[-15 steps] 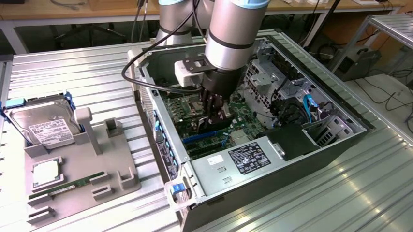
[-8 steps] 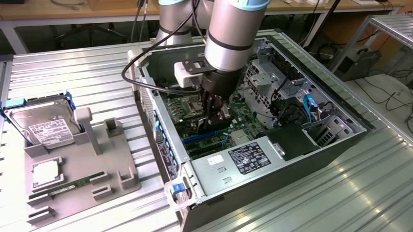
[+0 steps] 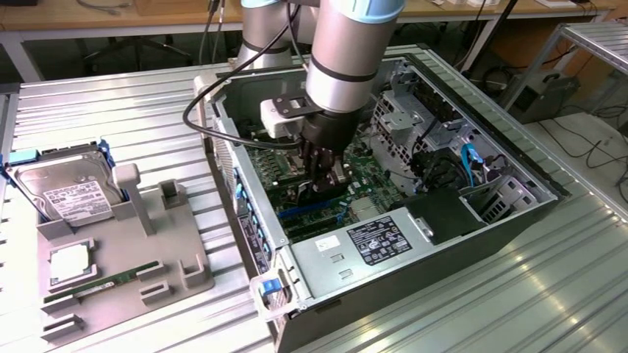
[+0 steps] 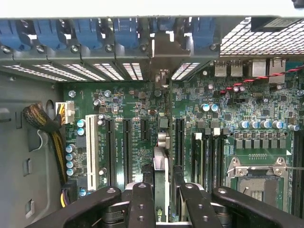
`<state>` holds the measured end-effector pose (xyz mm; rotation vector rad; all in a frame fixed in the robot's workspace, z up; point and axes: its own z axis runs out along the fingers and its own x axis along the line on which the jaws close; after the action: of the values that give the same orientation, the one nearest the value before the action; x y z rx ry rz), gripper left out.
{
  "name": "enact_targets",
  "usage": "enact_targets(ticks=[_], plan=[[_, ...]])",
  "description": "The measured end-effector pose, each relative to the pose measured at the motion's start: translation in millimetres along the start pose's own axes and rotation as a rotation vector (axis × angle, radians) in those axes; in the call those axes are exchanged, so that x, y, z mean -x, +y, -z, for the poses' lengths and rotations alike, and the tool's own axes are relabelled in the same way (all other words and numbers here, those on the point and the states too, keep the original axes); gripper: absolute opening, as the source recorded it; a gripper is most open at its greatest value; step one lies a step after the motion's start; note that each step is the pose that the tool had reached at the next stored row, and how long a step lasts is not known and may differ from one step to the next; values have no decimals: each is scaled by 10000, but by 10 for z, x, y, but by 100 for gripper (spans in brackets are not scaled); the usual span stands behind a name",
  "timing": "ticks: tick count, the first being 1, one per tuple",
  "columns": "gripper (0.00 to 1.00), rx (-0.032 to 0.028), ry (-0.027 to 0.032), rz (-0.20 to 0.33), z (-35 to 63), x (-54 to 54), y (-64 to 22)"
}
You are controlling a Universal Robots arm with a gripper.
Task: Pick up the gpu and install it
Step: 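Insert the gpu into the slot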
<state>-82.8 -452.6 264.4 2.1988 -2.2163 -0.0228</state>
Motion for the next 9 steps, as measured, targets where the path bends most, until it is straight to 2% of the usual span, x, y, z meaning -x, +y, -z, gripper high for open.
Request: enact_targets(ticks=[9], plan=[[26,-1,-2,0,-47,0,24]])
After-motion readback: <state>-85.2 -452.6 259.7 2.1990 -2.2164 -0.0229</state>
